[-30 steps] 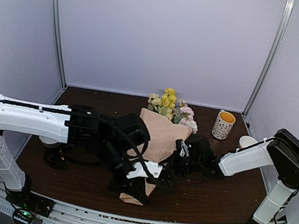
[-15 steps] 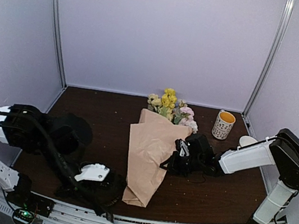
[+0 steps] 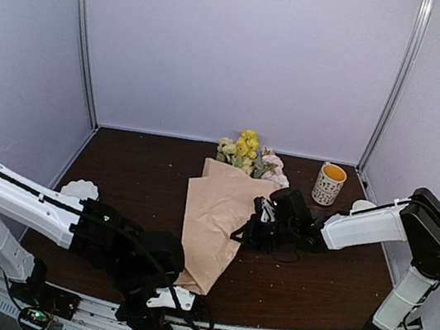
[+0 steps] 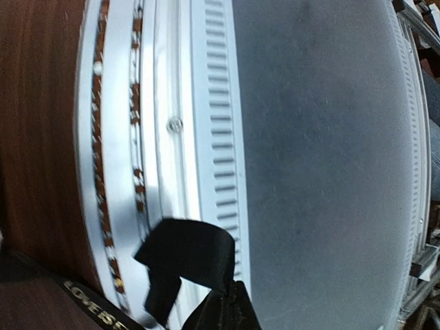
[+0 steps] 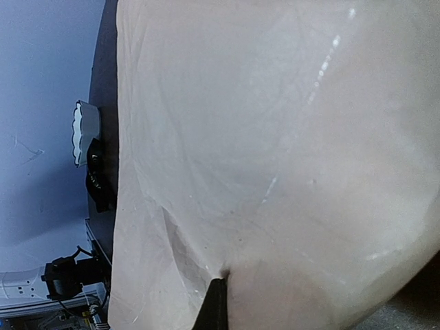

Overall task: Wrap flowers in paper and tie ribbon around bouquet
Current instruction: Straighten the ribbon at the center of the board.

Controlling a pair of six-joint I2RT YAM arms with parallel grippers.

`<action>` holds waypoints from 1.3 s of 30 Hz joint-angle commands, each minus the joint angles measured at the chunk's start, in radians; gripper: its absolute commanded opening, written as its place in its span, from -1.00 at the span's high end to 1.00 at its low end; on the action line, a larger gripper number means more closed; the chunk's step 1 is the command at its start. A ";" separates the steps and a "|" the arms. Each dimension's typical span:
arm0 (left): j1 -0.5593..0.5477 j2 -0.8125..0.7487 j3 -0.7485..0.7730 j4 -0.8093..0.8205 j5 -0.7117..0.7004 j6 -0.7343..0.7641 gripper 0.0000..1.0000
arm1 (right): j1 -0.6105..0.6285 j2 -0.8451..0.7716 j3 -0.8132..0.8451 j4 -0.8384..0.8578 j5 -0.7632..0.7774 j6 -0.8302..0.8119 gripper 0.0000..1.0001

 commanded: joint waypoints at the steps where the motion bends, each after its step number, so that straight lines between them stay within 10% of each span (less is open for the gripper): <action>1: -0.002 0.069 0.187 0.156 -0.142 0.146 1.00 | 0.005 -0.033 0.040 0.014 -0.016 0.018 1.00; 5: 0.002 0.221 0.395 0.203 -0.302 0.268 1.00 | 0.005 -0.045 0.057 -0.004 -0.034 0.011 1.00; 9: 0.036 0.318 0.559 0.233 -0.148 0.341 1.00 | 0.005 -0.062 0.081 -0.048 -0.050 -0.029 1.00; 23: 0.206 0.405 0.605 0.472 -0.182 0.337 1.00 | 0.005 -0.044 0.073 -0.066 -0.107 -0.077 1.00; 26: 0.209 0.444 0.635 0.435 -0.180 0.347 0.55 | 0.004 -0.028 0.076 -0.065 -0.116 -0.082 1.00; 27: 0.211 0.463 0.646 0.393 -0.197 0.334 0.06 | 0.005 -0.023 0.072 -0.064 -0.117 -0.085 1.00; 31: 0.209 0.442 0.615 0.339 -0.111 0.344 -0.39 | 0.005 -0.018 0.059 -0.062 -0.115 -0.093 1.00; 39: 0.209 0.289 0.445 0.352 -0.058 0.319 -0.58 | 0.005 -0.006 0.027 -0.033 -0.115 -0.087 1.00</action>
